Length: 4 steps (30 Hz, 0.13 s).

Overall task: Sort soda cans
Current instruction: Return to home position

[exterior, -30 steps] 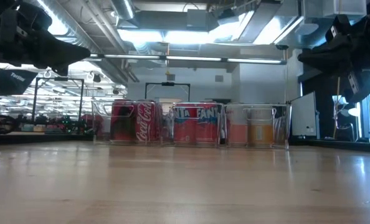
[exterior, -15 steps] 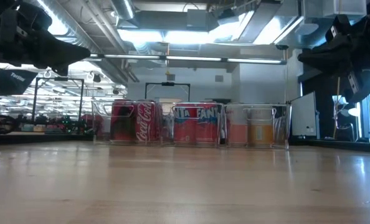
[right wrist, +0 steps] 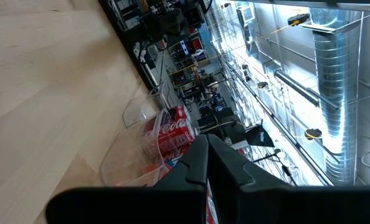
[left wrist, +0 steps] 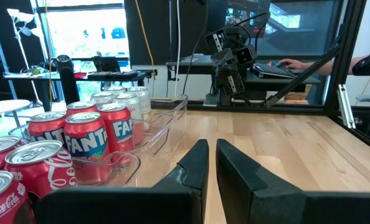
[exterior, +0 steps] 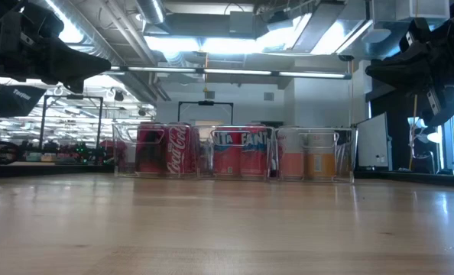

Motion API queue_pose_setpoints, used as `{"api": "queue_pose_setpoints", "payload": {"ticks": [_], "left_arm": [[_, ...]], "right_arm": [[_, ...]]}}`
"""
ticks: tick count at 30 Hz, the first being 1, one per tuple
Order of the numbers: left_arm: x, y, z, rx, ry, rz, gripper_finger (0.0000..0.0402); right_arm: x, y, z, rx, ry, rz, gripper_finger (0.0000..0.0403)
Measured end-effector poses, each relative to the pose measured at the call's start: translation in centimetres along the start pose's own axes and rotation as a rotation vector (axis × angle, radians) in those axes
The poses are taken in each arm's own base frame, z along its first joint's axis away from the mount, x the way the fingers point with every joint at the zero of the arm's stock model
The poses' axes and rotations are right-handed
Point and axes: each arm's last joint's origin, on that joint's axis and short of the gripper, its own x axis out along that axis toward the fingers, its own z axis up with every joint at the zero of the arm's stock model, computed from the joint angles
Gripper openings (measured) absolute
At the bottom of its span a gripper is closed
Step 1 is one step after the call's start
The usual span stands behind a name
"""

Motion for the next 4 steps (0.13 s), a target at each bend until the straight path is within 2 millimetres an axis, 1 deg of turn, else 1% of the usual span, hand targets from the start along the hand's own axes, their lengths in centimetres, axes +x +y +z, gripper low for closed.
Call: {"api": "queue_pose_setpoints", "payload": {"ticks": [4], "left_arm": [[0.0,0.0,0.0,0.0,0.0,0.0,0.0022]], "right_arm": [[0.0,0.0,0.0,0.0,0.0,0.0,0.001]]}}
